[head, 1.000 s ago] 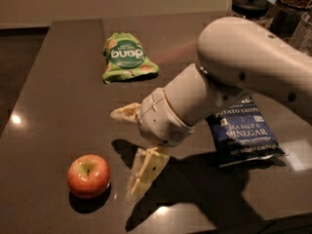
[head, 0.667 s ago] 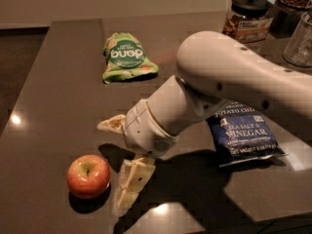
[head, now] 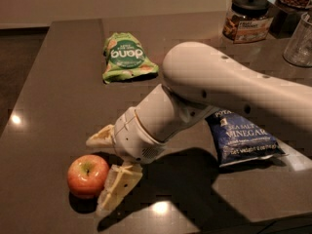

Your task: Move apple near green rice chip bag

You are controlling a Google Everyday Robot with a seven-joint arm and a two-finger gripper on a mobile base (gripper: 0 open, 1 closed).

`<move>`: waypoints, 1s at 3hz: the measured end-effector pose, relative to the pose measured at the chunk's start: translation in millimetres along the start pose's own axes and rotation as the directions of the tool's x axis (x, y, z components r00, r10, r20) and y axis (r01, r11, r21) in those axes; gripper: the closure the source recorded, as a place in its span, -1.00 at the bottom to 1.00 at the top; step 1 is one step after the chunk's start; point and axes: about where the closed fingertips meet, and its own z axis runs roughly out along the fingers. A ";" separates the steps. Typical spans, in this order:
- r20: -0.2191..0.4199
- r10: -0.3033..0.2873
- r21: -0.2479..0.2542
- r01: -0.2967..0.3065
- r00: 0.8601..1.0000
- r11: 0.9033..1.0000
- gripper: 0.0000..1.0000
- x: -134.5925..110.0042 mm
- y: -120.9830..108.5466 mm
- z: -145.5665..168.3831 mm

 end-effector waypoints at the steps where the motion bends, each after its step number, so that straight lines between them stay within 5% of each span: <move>1: 0.020 0.014 -0.009 -0.013 1.000 1.000 -0.20 -5.3 0.6 1.2; 2: 0.056 0.046 -0.001 -0.046 0.997 0.999 0.27 -6.2 -2.8 -6.3; 3: 0.064 0.117 0.086 -0.122 0.991 0.989 0.74 6.7 -27.8 -35.0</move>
Offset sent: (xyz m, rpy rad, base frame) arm 0.0132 -0.0078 0.0148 0.0844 0.0927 -0.0775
